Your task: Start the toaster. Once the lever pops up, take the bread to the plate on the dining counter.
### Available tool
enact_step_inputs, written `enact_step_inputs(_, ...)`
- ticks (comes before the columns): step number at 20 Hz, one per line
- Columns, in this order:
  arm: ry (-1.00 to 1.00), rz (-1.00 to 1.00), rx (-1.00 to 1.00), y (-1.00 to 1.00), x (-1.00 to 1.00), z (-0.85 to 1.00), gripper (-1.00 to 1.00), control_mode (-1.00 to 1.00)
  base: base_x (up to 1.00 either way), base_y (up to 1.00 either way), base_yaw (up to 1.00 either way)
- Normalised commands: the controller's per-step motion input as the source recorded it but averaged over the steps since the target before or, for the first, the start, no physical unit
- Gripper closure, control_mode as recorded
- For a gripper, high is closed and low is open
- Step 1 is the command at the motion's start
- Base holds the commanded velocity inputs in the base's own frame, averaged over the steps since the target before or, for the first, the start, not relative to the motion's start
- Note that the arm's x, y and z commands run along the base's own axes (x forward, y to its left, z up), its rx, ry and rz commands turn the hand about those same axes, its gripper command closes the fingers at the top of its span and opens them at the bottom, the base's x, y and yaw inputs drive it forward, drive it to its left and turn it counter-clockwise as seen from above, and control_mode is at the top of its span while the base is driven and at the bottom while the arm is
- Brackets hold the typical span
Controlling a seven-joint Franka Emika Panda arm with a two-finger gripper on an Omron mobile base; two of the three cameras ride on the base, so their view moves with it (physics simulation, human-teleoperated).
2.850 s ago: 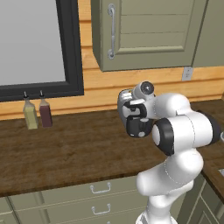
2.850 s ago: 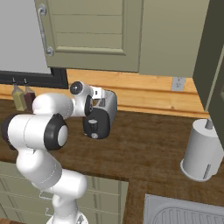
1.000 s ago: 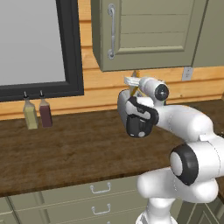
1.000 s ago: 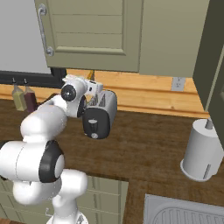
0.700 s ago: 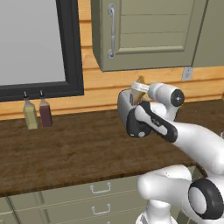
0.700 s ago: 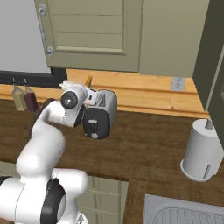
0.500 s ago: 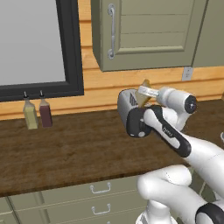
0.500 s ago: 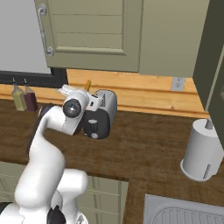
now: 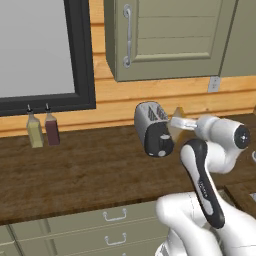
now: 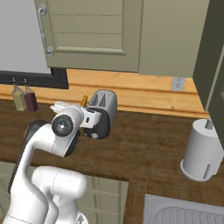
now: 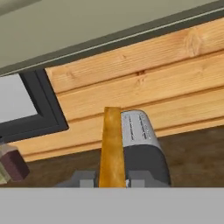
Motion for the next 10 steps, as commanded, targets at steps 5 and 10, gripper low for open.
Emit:
enact_step_inputs(5,0.22,0.0,-0.12,-0.03,-0.87,-0.03,1.0,-1.0,0.0,0.0,0.0)
enact_step_inputs(10,0.07,0.0,-0.13,0.0,-0.56,-0.3,1.0,-1.0,0.0,0.0,0.0)
